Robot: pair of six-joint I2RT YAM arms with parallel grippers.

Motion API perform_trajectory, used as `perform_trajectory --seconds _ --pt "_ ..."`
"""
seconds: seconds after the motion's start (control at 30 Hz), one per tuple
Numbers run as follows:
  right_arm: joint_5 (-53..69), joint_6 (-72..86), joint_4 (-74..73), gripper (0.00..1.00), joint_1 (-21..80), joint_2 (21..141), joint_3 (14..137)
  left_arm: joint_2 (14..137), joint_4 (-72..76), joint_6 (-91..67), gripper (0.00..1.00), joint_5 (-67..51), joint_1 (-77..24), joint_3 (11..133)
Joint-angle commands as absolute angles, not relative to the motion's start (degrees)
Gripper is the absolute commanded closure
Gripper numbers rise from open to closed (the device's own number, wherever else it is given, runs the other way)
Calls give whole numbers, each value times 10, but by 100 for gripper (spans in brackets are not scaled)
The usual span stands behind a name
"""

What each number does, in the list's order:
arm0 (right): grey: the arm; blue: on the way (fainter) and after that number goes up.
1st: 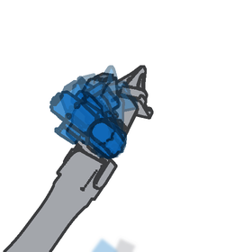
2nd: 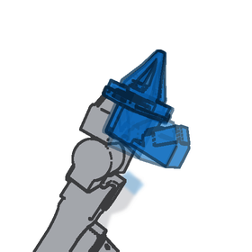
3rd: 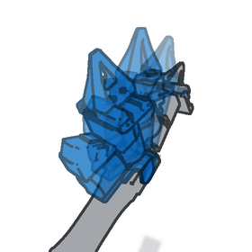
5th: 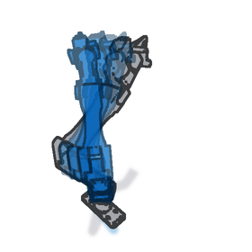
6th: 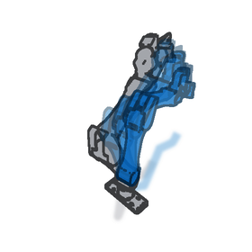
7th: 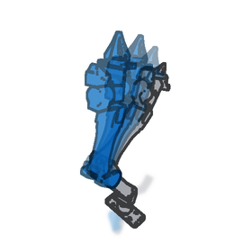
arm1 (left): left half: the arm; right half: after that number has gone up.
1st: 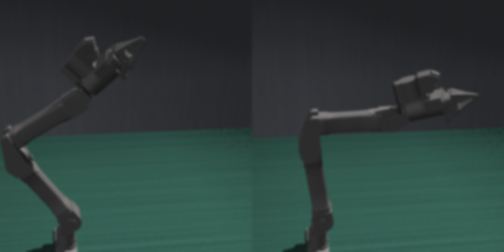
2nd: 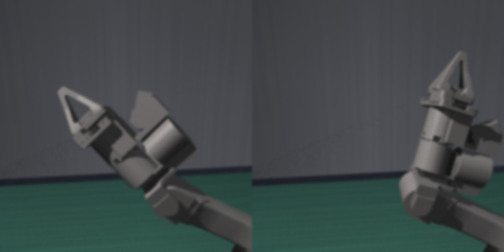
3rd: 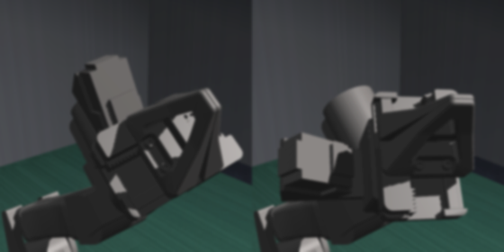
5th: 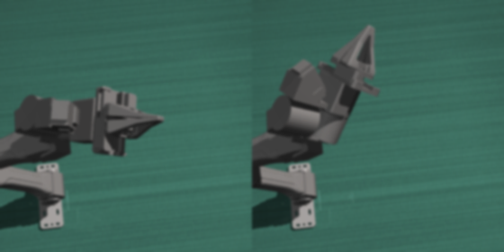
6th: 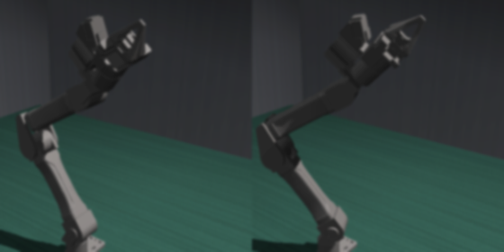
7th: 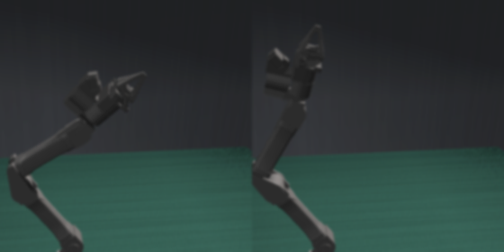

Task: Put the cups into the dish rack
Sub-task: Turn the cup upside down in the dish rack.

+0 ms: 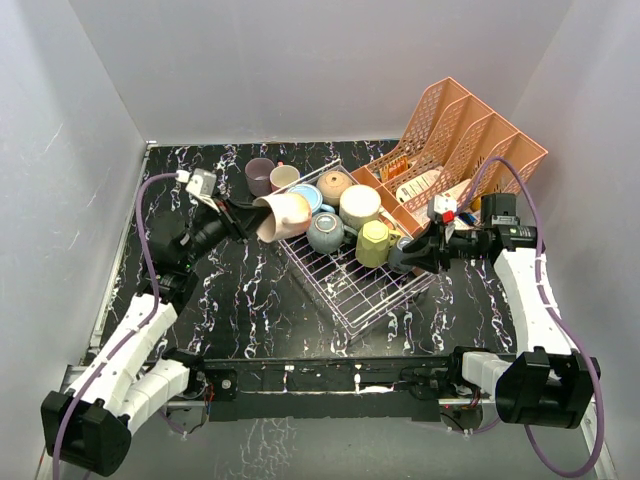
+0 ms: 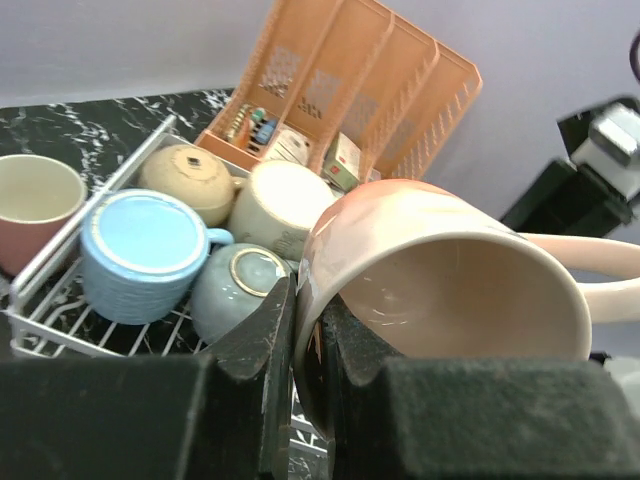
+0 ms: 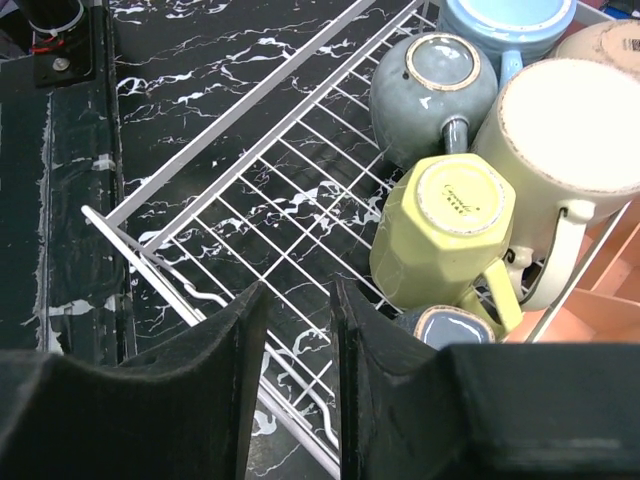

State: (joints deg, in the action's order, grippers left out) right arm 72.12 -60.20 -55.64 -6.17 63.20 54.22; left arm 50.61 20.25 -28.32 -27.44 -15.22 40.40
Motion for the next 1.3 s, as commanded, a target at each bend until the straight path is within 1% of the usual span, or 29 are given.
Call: perform_trajectory --seconds 0.0,0.1,0.33,0.47,0.57,0.87,1.0,1.27 --pt "730 -660 -658 64 -65 643 614 486 320 -265 100 -265 -204 390" --pt "737 -656 -682 59 -65 643 647 481 321 -222 100 -246 -237 393" --pt "790 -576 -681 34 -65 636 702 496 347 -130 100 -233 -286 405" --pt "832 -514 -667 24 -64 636 726 508 380 -66 100 -222 -318 409" --pt "862 -443 -631 22 -64 636 731 518 406 -18 100 -214 -343 414" --pt "957 -187 -475 21 -62 628 683 576 457 146 100 -199 -421 444" --pt "947 -146 -471 21 -61 619 662 603 495 199 100 -196 -446 456" --pt "934 -94 -492 21 -60 611 615 663 564 248 100 -191 -470 491"
